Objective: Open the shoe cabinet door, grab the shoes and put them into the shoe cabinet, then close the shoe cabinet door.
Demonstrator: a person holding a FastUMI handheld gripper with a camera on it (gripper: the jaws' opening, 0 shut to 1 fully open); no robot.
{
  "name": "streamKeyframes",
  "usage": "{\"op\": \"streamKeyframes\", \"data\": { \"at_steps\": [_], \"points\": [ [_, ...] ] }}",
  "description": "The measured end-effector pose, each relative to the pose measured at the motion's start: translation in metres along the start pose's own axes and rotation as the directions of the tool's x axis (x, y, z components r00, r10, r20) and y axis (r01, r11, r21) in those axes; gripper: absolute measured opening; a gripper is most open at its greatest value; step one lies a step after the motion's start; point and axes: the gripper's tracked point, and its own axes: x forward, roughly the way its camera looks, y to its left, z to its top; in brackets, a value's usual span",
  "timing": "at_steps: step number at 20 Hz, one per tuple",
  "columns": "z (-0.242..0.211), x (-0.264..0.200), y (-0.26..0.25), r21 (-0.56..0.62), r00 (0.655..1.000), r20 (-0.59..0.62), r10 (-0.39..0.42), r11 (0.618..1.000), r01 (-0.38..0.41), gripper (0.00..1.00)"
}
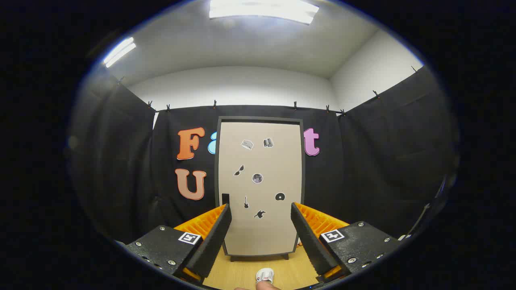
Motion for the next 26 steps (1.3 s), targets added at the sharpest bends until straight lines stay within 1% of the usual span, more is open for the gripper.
{"op": "streamKeyframes", "data": {
  "at_steps": [4, 14, 19, 26],
  "points": [
    [-0.003, 0.002, 0.004, -0.008, 1.0, -0.007, 0.015, 1.0, -0.015, 0.93],
    [-0.01, 0.007, 0.008, -0.015, 1.0, -0.021, 0.012, 1.0, -0.013, 0.93],
    [-0.012, 0.012, 0.023, -0.011, 0.999, -0.025, 0.026, 1.0, -0.026, 0.93],
    [-0.026, 0.022, 0.058, -0.003, 0.998, -0.048, 0.034, 0.999, -0.034, 0.93]
  ]
}}
